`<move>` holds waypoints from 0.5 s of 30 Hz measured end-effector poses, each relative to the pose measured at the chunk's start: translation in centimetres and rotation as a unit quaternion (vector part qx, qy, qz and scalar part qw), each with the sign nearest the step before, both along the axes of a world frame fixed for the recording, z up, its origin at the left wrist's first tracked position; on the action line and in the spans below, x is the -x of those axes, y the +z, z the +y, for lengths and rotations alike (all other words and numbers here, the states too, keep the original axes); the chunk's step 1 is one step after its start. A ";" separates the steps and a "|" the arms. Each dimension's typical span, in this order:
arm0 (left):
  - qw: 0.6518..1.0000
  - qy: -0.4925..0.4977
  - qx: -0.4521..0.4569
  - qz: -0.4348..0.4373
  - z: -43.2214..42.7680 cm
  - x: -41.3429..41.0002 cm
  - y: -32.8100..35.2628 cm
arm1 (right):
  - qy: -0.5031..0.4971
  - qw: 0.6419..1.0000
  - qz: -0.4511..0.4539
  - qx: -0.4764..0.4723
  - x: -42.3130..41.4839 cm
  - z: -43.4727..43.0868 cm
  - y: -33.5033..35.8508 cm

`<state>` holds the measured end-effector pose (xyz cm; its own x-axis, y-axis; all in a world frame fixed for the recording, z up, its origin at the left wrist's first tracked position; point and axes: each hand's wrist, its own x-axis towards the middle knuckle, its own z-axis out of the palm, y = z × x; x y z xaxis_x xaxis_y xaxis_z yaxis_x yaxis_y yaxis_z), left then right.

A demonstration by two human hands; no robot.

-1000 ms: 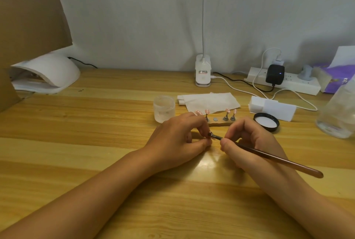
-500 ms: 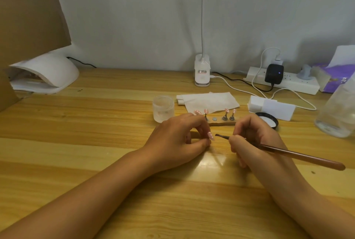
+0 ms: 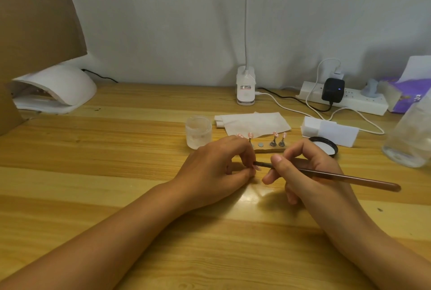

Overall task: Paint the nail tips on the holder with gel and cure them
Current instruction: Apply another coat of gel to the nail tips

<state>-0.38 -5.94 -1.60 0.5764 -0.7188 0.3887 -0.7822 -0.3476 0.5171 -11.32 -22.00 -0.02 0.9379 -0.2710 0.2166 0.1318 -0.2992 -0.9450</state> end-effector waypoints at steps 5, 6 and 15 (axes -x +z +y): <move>1.000 -0.003 0.002 0.002 0.0 -0.1 -0.1 | -0.006 1.000 0.011 0.024 -0.2 -0.2 -0.4; 1.000 -0.004 0.001 0.003 0.0 -0.1 -0.1 | -0.009 0.999 0.014 0.027 -0.3 -0.3 -0.5; 1.000 -0.005 0.009 0.010 0.0 -0.1 0.0 | -0.028 0.999 0.006 0.019 -0.3 -0.5 -0.5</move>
